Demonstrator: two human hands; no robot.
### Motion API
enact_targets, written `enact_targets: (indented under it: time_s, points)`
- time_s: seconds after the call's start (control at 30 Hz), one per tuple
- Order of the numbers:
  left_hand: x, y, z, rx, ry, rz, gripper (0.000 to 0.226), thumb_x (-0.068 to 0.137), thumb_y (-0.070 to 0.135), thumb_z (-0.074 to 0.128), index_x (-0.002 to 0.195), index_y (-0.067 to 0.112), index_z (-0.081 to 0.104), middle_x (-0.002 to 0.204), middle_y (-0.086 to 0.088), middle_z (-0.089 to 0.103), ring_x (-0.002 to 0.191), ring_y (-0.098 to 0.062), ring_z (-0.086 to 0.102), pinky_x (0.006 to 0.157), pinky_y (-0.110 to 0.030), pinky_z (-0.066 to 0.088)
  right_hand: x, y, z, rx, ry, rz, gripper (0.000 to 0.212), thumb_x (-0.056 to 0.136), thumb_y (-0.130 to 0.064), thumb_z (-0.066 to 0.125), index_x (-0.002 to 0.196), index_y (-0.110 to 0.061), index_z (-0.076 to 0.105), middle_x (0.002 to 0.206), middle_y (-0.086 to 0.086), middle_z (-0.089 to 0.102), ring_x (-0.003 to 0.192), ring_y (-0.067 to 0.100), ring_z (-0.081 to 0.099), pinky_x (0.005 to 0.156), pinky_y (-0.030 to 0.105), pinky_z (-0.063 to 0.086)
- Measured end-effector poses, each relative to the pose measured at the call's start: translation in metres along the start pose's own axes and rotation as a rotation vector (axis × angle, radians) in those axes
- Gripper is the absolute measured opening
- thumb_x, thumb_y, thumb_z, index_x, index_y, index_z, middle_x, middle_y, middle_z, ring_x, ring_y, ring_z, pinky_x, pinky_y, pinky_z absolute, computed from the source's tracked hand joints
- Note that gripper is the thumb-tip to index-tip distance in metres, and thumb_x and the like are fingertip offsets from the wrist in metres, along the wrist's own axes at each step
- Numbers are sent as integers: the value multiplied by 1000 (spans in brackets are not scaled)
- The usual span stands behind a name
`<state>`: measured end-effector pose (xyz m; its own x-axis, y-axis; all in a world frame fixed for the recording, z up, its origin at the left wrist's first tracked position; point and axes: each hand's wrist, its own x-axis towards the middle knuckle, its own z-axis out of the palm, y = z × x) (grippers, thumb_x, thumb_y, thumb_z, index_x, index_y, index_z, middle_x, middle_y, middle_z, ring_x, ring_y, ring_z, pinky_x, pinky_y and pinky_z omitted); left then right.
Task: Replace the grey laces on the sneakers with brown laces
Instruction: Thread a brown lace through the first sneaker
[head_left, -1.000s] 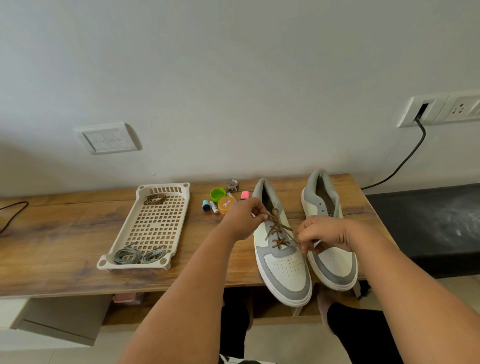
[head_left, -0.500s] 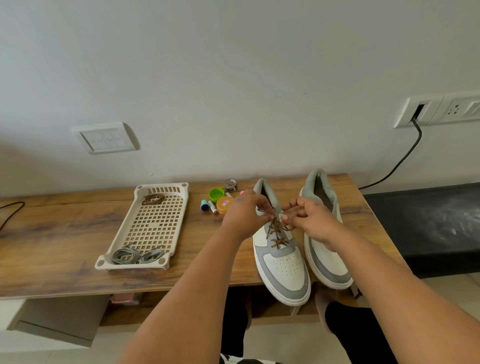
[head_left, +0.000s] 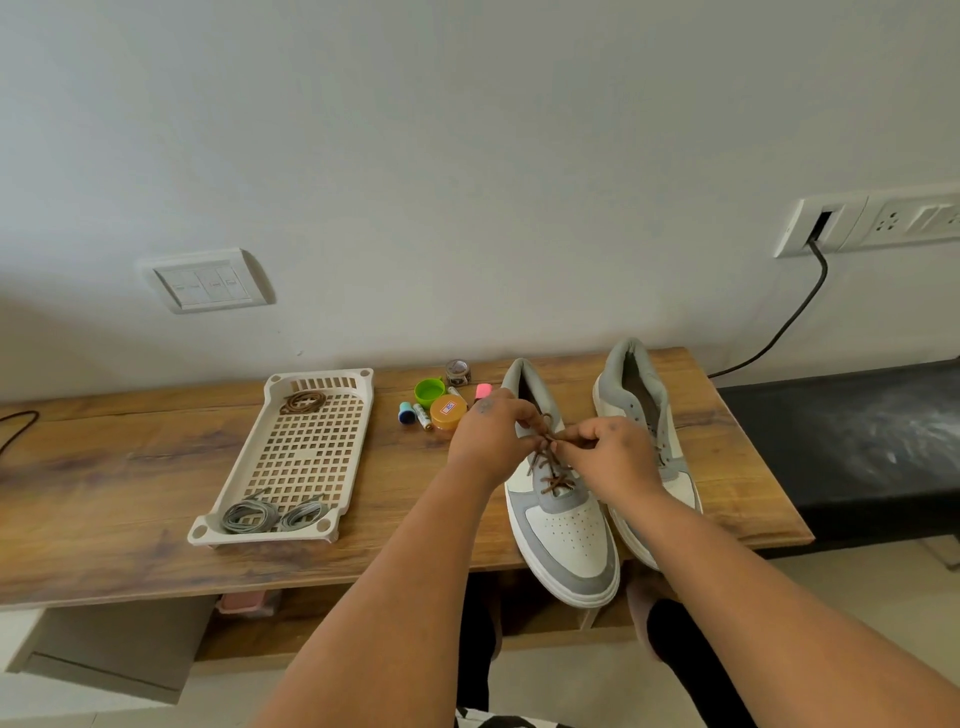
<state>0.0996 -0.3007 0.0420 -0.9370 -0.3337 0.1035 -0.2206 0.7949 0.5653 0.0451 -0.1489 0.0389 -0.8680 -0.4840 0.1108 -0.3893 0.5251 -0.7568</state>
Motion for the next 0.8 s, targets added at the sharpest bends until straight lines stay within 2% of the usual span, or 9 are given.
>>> enact_targets:
  time_s: [0.17, 0.33, 0.43, 0.5, 0.6, 0.7, 0.8]
  points:
    - [2, -3, -1, 5, -20, 15, 10, 82, 29, 78, 90, 26, 73, 95, 11, 51, 80, -10, 49, 68, -24, 36, -3, 0, 11, -9, 82, 43, 13, 83, -25, 77, 93, -16, 78, 68, -16, 59, 63, -7, 55, 53, 4, 39]
    - [4, -5, -2, 13, -27, 23, 11, 84, 29, 76, 93, 24, 72, 97, 9, 56, 86, -10, 51, 70, -24, 38, -5, 0, 16, -78, 94, -6, 9, 86, -24, 73, 85, -16, 75, 65, -12, 61, 60, -2, 57, 51, 7, 39]
    - [4, -5, -2, 10, -32, 21, 10, 87, 28, 73, 96, 23, 73, 100, 8, 59, 87, -10, 52, 71, -25, 39, -4, 1, 16, -119, 90, -61, 16, 85, -28, 73, 76, -15, 71, 65, -6, 65, 60, 8, 61, 54, 24, 50]
    - [4, -6, -2, 5, -35, 27, 10, 88, 27, 71, 97, 23, 72, 98, 8, 57, 86, -10, 51, 71, -25, 38, -3, 2, 18, -124, 65, -66, 21, 85, -31, 73, 72, -15, 69, 64, -3, 66, 59, 11, 62, 55, 29, 52]
    - [4, -7, -2, -3, -44, 34, 9, 89, 27, 70, 97, 22, 71, 100, 7, 58, 85, -10, 50, 73, -25, 38, -1, 2, 21, -113, 29, -19, 21, 87, -32, 72, 73, -16, 68, 65, -2, 66, 60, 11, 62, 55, 27, 50]
    - [4, -7, -2, -9, -49, 30, 9, 90, 27, 69, 97, 22, 70, 104, 5, 60, 86, -10, 51, 73, -26, 39, 1, 3, 24, -81, 49, 34, 21, 88, -30, 71, 73, -15, 68, 61, -4, 62, 56, 8, 58, 50, 19, 40]
    - [4, -6, -2, -11, -47, 32, 7, 91, 26, 68, 96, 21, 69, 103, 4, 60, 86, -11, 50, 74, -27, 41, 1, 3, 26, -62, 74, 67, 21, 89, -28, 70, 73, -15, 65, 59, -7, 58, 54, 6, 55, 50, 17, 37]
